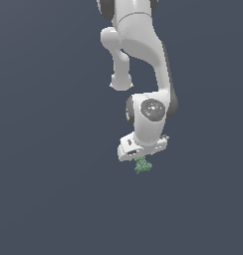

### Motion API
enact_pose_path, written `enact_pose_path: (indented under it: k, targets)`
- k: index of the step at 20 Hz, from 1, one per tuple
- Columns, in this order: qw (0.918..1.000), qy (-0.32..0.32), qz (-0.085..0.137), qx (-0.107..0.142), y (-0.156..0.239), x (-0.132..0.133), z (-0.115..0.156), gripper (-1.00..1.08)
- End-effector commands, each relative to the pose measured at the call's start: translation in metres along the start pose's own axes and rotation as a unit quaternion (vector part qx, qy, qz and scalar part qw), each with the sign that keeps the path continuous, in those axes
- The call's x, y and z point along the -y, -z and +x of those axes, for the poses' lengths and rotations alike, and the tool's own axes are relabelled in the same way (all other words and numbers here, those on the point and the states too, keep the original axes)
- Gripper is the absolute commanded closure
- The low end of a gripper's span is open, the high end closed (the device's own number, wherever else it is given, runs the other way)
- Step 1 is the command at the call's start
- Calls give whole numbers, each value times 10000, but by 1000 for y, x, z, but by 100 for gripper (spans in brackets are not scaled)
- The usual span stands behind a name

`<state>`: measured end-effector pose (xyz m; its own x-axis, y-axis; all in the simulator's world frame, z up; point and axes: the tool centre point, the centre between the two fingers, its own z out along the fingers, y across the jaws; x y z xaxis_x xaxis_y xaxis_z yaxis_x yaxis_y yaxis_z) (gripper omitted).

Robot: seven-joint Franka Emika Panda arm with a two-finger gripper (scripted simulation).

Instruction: Pick up the object and move it to a goal position.

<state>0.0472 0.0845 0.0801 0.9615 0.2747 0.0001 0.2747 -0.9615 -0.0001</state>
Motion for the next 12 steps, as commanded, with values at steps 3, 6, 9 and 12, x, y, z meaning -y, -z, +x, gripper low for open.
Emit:
enact_pose_path:
  k: [3, 6, 9, 12]
  targets:
    - [10000, 6, 1, 4, -23, 0, -1, -92]
    - [10000, 12, 0, 1, -35, 1, -1, -92]
    - [10000, 12, 0, 1, -39, 0, 0, -92]
    - [10000, 12, 0, 1, -39, 0, 1, 108]
